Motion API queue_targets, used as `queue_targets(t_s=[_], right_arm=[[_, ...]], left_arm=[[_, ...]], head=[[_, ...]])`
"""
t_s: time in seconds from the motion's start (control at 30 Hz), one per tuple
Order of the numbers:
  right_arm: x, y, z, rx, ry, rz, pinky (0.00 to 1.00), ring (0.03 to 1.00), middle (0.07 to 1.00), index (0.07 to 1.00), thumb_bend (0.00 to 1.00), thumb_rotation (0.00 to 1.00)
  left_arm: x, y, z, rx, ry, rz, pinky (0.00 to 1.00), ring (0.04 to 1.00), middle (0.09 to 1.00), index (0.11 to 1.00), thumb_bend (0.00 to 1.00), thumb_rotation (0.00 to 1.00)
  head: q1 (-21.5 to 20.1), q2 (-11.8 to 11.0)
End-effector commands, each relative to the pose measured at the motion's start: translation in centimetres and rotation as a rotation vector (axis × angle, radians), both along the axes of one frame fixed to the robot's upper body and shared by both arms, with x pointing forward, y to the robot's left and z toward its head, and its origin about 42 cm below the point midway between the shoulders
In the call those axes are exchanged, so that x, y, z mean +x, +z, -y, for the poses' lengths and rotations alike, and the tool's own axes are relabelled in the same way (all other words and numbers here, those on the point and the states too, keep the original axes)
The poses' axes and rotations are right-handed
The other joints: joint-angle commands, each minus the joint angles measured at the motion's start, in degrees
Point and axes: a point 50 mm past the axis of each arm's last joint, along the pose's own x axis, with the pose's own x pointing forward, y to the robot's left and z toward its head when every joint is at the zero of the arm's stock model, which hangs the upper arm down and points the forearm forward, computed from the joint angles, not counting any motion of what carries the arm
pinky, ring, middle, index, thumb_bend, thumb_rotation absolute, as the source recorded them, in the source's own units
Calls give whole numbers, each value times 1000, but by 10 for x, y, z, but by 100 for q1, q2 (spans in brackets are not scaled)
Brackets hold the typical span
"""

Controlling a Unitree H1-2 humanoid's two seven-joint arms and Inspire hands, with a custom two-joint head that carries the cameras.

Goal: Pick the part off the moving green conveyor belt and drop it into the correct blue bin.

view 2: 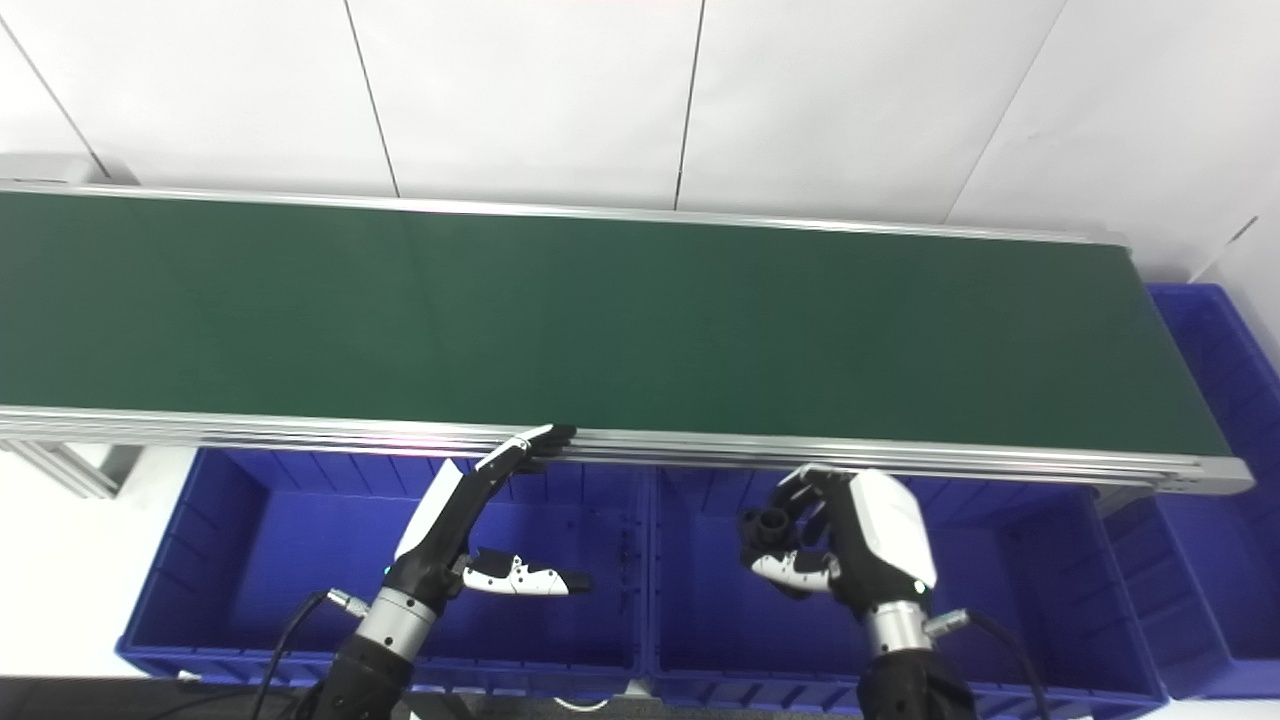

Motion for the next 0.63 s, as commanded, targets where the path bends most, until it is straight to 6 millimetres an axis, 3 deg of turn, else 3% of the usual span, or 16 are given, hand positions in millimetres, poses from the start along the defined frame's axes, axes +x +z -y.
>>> queue_targets(t_s=[0.0,0.07,0.1,0.23,0.53,0.6], right_arm=[[2,7,-10,52,32,58,709,794,825,779,616,150],[0,3,-18,112,51,72,769,802,789,804,618,118],[-1,0,-25,121,58,78,758,792,763,808,623,92],[-4,-5,-40,105,95,100,702,770,736,801,645,148],[-6,-5,-37,161,65,70,690,760,735,802,654,231],[-5,-5,-36,172,52,67,750,799,761,808,660,257]], left_arm=[[3,12,4,-21,-4,38,793,836,844,832,681,211],[3,13,3,-21,-4,39,794,837,845,832,678,206],[2,14,3,-23,-2,39,795,838,846,832,678,207],[1,15,0,-26,-2,46,789,832,840,827,680,202],[2,16,-2,-15,-4,29,787,829,838,828,671,184],[2,16,-3,-13,-2,29,790,831,838,826,672,178]], head=[[28,20],[61,49],[84,81],[34,106],[49,127],[45,123]])
